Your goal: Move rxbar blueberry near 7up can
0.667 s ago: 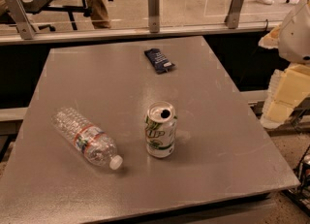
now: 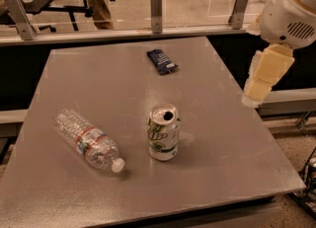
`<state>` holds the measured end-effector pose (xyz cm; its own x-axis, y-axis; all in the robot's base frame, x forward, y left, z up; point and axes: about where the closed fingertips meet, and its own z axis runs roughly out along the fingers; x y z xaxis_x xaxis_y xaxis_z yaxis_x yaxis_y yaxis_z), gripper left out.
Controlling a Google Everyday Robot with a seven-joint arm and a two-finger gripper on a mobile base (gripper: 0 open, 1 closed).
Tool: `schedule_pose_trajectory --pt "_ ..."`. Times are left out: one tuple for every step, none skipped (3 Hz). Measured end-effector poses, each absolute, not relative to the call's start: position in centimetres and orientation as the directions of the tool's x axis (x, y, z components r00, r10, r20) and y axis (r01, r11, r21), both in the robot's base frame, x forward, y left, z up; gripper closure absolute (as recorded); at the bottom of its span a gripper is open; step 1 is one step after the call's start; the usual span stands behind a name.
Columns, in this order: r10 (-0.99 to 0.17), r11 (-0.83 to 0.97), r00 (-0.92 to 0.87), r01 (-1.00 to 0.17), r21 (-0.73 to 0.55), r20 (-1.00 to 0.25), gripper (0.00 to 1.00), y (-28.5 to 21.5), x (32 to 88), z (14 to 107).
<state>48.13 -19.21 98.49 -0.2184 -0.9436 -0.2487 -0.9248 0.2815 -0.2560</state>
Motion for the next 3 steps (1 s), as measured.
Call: schedule_pose_trajectory --pt "-0.916 0.335 -0.253 -0.910 -0.245 -0.311 0.00 -16.6 52.8 97.5" --pt "-0.877 0.401 -0.303 -0.890 -0.218 -0.373 0.00 -13.6 57.1 96.0" --pt "-0.825 0.468 -0.360 -0.867 -0.169 -0.435 0.00 -10.2 61.2 94.7"
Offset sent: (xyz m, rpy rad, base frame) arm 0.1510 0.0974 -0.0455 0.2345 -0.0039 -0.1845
